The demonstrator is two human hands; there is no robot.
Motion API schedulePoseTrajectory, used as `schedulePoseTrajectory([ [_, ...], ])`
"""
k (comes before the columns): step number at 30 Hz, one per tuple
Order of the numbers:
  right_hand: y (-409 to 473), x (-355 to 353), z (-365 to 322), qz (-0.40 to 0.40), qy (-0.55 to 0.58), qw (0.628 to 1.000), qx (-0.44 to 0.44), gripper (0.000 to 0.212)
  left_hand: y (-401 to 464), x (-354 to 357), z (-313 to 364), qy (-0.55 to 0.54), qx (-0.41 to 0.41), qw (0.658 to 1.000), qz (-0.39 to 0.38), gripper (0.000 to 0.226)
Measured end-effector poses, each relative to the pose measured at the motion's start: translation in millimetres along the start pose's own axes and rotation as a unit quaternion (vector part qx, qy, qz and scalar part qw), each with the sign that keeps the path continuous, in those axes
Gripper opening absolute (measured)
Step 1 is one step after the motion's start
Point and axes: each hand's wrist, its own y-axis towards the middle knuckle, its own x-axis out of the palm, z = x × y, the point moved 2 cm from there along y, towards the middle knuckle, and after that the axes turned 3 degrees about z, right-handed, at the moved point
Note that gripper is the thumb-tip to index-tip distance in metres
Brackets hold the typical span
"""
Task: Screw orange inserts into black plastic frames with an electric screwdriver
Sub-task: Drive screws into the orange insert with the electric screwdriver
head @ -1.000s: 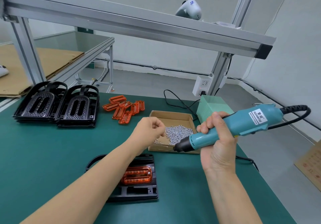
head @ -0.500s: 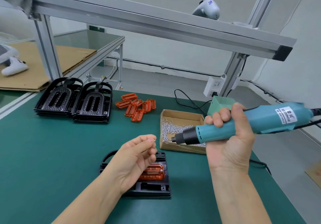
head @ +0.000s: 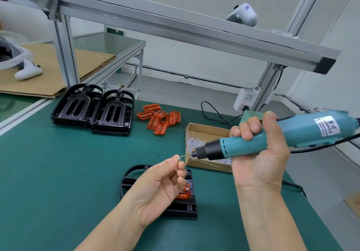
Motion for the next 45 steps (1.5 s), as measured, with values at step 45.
schedulePoseTrajectory([
  [45, -8.7, 3.6, 17.8, -0.020, -0.020, 0.999, -0.022, 0.020, -11.4, 1.3, -12.2, 0.089, 0.160, 0.980, 0.084, 0.015],
])
